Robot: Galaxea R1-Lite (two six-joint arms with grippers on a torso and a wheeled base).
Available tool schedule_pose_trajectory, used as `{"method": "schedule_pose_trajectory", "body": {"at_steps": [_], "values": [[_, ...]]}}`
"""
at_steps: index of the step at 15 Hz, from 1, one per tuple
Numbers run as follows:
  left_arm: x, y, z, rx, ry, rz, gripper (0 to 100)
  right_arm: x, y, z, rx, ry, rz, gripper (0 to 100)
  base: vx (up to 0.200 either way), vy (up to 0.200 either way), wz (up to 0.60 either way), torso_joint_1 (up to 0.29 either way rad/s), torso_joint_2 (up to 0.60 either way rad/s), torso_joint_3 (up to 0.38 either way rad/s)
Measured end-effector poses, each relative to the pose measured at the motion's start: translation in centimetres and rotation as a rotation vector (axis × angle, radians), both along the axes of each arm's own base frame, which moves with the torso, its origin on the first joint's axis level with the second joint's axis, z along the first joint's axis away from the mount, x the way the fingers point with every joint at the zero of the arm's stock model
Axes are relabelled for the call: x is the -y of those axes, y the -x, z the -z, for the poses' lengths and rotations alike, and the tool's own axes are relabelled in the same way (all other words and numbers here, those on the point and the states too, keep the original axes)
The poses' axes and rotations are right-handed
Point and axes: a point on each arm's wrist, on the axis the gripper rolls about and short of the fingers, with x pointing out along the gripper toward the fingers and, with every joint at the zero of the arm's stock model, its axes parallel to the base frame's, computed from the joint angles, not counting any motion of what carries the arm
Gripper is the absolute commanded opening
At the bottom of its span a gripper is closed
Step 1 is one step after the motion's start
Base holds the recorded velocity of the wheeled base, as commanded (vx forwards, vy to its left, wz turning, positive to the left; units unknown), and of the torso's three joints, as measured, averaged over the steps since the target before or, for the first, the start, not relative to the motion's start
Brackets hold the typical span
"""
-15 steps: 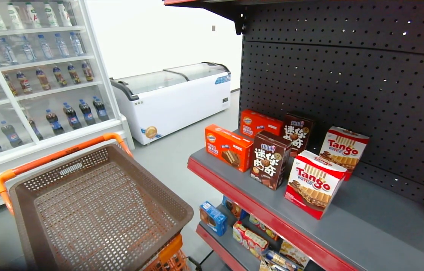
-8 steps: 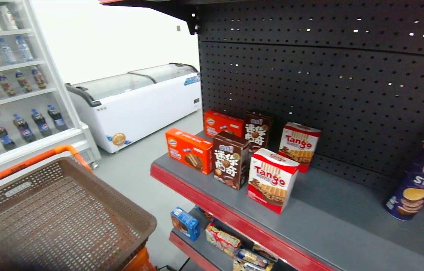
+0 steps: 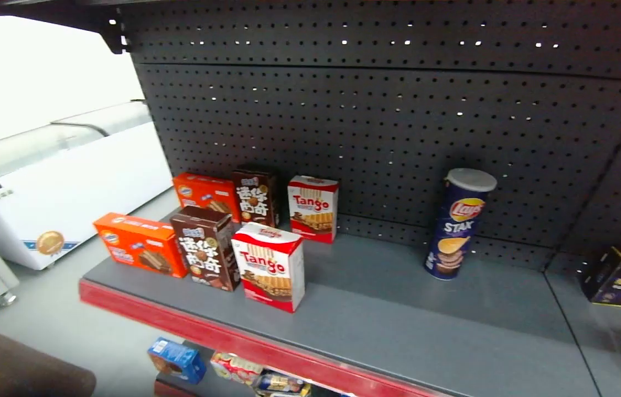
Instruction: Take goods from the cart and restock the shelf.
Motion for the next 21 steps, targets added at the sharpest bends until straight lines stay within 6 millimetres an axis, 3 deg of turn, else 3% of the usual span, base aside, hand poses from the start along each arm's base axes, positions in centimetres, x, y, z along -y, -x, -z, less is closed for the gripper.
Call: {"method": "schedule_pose_trajectory", "body": {"at_steps": [4, 16, 21], "values": [[0.0, 0.0, 0.1, 0.003, -0.001, -0.002, 0, 0.0, 0.0, 0.0, 0.0, 0.0, 0.0, 100, 0.0, 0.0, -0.6, 0.004, 0.0, 0.0], [0.0, 0.0, -0.1, 0.007, 0.0, -0.023, 0, 0.0, -0.1, -0.3, -0.016, -0.04, 0.016, 100, 0.0, 0.0, 0.0, 0.0, 0.0, 0.0], [0.0, 0.2, -0.4, 0.021, -0.007, -0.029, 0, 0.0, -0.5, -9.6, 0.016, 0.026, -0.199, 100, 0.0, 0.0, 0.0, 0.0, 0.0, 0.0]]}}
